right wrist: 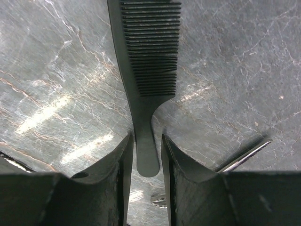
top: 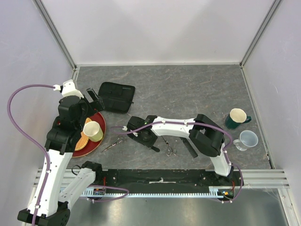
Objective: Sort the hair-cutting tools
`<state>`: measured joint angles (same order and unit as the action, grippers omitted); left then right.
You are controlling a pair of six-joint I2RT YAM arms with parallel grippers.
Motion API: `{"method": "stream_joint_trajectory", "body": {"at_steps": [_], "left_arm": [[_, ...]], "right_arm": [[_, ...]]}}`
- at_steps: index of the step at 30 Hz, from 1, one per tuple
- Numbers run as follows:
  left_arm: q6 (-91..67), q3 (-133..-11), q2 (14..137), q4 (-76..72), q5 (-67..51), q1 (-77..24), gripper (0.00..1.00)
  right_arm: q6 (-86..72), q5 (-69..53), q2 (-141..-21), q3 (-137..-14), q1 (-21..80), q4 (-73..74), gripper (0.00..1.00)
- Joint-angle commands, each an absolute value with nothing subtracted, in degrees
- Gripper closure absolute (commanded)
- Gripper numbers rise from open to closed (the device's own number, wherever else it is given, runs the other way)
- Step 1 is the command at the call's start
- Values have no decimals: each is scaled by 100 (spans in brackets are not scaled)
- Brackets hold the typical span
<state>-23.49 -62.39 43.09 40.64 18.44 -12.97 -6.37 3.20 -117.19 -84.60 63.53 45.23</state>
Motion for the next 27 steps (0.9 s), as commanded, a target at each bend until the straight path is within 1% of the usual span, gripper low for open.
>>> {"method": "stream_joint_trajectory", "body": {"at_steps": [1, 13, 16, 19, 20, 23, 27], "left_arm": [[-2461, -6240, 4298, 3920, 1925, -1283, 0], [-2443, -6223, 4254, 3929, 1960, -1283, 0], [-2443, -6223, 4236, 3929, 1960, -1275, 0], [-2443, -6214, 4219, 3929, 1960, -1275, 0], [-2443, -6214, 4219, 3929, 1969, -1274, 0], [-2443, -6214, 4210, 3929, 1969, -1274, 0], [-2443, -6214, 4219, 3929, 1960, -1274, 0]], "right_arm": [[-519, 325, -12067, -8464, 6311, 4605, 63], [-431, 167, -12542, -8490, 6284, 4869, 64], [-422, 149, -12638, -8481, 6275, 4887, 66], [-404, 211, -12718, -8490, 6284, 4922, 72], [-413, 272, -12735, -8490, 6284, 4922, 77], [-439, 299, -12692, -8481, 6284, 4904, 85], [-483, 457, -12525, -8481, 6275, 4931, 88]]}}
